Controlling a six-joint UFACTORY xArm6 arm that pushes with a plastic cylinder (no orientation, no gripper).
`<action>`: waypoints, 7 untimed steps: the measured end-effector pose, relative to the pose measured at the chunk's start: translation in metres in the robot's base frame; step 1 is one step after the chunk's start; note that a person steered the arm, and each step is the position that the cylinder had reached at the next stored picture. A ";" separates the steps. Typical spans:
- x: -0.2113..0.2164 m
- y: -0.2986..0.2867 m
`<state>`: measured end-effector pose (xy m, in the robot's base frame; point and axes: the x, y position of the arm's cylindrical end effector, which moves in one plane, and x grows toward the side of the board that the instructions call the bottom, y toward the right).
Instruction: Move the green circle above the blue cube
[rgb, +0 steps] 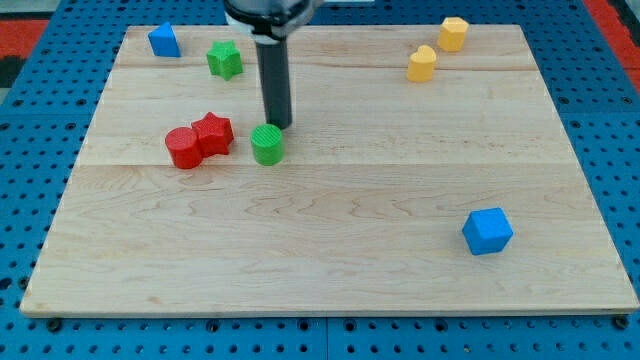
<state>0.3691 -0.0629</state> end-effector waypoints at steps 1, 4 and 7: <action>-0.006 -0.020; 0.067 -0.039; 0.059 0.041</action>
